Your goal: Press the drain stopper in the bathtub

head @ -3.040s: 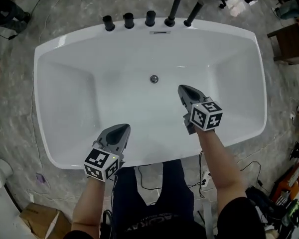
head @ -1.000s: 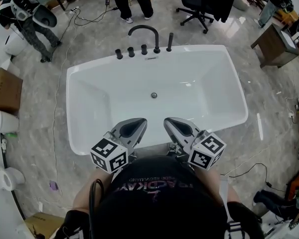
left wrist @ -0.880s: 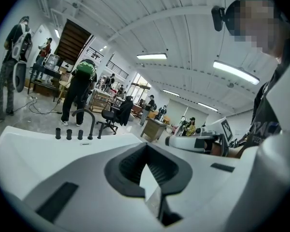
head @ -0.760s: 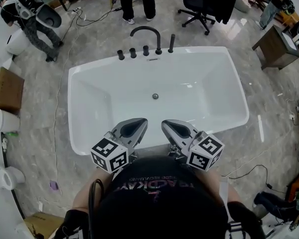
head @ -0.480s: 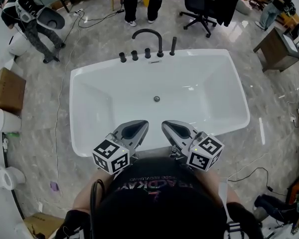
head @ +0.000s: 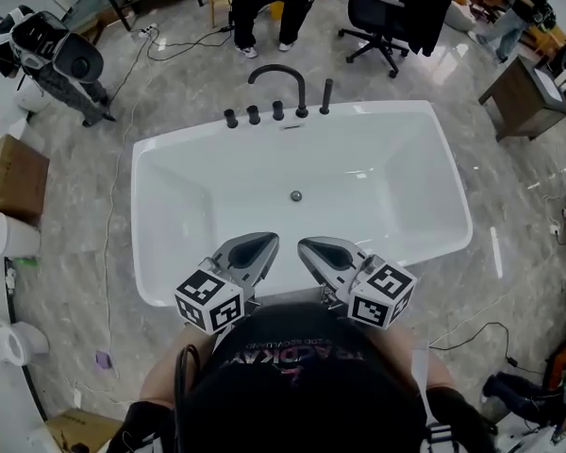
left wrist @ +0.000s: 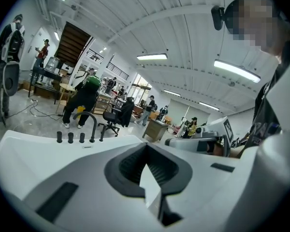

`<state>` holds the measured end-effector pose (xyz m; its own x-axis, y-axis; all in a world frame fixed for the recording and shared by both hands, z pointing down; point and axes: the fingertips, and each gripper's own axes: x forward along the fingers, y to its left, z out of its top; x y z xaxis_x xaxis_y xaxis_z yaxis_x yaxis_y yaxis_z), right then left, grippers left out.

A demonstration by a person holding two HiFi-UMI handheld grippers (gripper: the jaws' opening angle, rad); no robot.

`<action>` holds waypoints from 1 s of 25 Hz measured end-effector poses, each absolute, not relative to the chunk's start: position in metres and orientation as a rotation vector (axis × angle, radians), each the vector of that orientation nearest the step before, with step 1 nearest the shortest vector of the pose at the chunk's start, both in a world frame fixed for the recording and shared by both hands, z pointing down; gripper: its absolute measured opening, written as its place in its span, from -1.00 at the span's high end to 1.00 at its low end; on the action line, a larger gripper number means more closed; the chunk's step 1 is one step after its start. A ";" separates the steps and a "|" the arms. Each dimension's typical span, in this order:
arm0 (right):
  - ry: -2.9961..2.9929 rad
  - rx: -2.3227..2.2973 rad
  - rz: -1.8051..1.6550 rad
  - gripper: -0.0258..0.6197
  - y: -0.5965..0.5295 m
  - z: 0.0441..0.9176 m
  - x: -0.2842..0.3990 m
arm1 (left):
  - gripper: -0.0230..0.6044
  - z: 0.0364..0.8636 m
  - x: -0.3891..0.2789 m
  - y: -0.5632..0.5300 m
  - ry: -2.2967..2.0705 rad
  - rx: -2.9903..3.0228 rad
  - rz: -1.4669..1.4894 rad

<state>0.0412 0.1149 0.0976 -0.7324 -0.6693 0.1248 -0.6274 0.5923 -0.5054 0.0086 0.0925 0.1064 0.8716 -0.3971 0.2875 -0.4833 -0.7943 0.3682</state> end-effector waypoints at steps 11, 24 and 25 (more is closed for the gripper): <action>2.739 -1.103 -0.835 0.89 0.108 0.103 0.036 | 0.91 0.111 0.004 0.084 -0.657 2.593 0.277; 2.724 -1.104 -0.847 0.89 0.104 0.104 0.032 | 0.91 0.110 -0.003 0.082 -0.676 2.593 0.283; 2.723 -1.105 -0.848 0.89 0.104 0.104 0.032 | 0.91 0.110 -0.004 0.082 -0.678 2.592 0.282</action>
<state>0.0318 0.1044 0.1041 -0.7357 -0.6655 0.1261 -0.6194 0.5858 -0.5227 -0.0036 0.0817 0.1105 0.8588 -0.4150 0.3003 -0.5056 -0.7811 0.3664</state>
